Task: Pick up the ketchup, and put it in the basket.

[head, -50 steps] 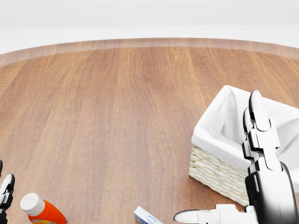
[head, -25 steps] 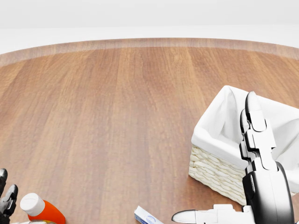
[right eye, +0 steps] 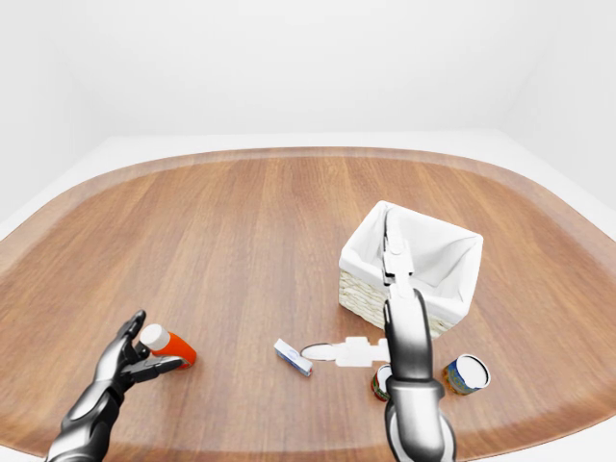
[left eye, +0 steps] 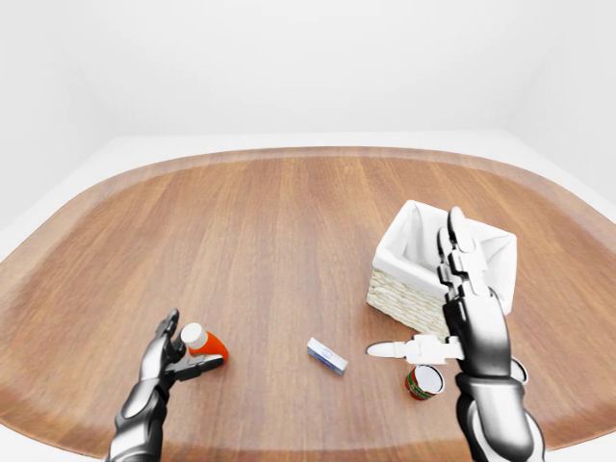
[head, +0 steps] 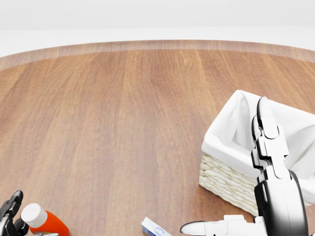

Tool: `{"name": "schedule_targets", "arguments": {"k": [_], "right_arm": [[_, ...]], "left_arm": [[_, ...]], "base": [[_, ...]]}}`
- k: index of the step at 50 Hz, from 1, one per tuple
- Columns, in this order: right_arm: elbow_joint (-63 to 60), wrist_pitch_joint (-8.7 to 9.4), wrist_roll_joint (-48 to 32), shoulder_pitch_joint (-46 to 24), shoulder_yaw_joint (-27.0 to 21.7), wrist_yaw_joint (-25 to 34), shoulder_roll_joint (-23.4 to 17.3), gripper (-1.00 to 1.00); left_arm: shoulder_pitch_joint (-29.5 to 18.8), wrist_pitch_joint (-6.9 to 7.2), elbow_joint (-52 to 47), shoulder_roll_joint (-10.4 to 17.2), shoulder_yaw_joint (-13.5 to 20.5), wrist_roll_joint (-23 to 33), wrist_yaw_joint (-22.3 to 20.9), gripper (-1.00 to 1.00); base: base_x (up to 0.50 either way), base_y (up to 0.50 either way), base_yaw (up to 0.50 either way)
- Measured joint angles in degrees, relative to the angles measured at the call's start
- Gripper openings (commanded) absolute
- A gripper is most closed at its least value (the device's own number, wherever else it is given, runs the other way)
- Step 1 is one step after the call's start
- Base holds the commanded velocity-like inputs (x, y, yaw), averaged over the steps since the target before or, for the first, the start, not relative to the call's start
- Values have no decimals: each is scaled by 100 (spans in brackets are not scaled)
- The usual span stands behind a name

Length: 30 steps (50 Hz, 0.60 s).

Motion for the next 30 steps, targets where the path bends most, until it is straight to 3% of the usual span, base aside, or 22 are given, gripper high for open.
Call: {"name": "schedule_targets", "arguments": {"k": [21, 22, 30], "right_arm": [[34, 0, -31, 1, 43, -21, -14, 100], [37, 0, -32, 0, 44, -22, -15, 100], [88, 0, -42, -17, 70, -26, -24, 100]], "left_arm": [[-192, 0, 361, 34, -195, -25, 89, 100], [-195, 0, 367, 33, -200, -27, 88, -97], [-262, 0, 506, 54, -179, -86, 94, -96]], "base": [[0, 0, 0], [0, 0, 0], [0, 0, 0]]}}
